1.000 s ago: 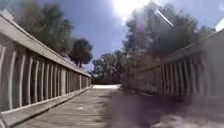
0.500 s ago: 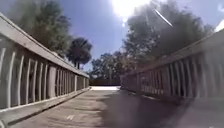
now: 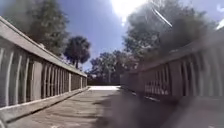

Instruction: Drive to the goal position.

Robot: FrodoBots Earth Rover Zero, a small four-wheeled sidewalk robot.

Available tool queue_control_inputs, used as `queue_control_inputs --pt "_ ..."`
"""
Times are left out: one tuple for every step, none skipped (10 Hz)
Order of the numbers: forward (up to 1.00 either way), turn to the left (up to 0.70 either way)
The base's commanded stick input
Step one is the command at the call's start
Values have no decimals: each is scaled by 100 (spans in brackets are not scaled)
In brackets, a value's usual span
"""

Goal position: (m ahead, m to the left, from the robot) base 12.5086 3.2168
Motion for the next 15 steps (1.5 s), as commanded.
queue_control_inputs --pt "85 0" --pt "85 0" --pt "85 0" --pt "85 0" --pt "85 0" --pt "85 0" --pt "85 0" --pt "85 0" --pt "85 0" --pt "85 0" --pt "85 0" --pt "85 0" --pt "85 0" --pt "85 0" --pt "85 4"
